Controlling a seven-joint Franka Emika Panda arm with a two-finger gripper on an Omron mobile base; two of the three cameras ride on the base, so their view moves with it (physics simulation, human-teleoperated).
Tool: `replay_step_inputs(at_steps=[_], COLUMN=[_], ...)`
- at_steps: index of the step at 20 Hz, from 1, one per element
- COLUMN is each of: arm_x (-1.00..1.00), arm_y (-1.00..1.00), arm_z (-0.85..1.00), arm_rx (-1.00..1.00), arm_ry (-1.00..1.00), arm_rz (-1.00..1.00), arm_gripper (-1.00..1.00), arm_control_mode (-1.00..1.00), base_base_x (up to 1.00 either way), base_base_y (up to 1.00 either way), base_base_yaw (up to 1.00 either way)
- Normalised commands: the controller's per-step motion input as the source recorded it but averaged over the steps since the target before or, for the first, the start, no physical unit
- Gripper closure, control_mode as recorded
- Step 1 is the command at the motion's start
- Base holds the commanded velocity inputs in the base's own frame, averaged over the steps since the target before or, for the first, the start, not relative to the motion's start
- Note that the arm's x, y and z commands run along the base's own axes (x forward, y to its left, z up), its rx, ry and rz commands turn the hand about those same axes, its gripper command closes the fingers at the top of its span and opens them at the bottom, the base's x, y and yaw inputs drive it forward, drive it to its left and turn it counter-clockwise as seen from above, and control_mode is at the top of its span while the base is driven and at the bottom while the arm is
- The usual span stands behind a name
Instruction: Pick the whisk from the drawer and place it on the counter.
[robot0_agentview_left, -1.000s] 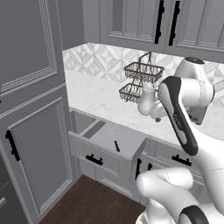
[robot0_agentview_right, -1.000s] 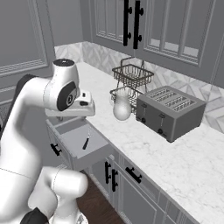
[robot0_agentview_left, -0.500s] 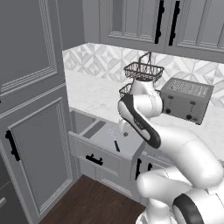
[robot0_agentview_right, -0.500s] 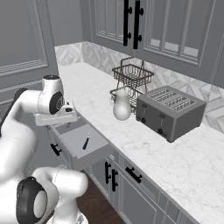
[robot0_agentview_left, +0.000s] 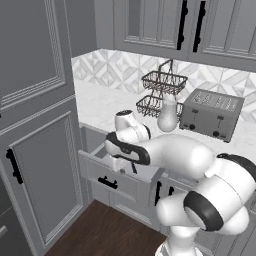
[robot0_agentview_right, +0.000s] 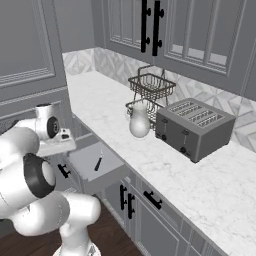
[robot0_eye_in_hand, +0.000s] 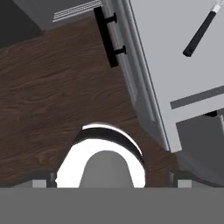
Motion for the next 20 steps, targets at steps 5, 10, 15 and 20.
replay_step_inputs(at_steps=[5,10,15,20], arm_x=[0.31,0.39,0.55,0.59], arm_y=[0.00,-0.01,-0.03,-0.05], arm_z=[-0.64,-0.33,-0.28,-0.22], arm_rx=[0.01,0.01,0.00,0.00], arm_ry=[-0.12,-0.07,-0.01,0.00], arm_rz=[0.00,0.00,0.00,0.00], arm_gripper=[-1.00,-1.00,-1.00,-1.00], arm_control_mode=[-1.00,-1.00,-1.00,-1.00], base_base_x=[0.00,0.00,0.00,0.00], base_base_y=[0.00,0.00,0.00,0.00], base_base_yaw=[0.00,0.00,0.00,0.00])
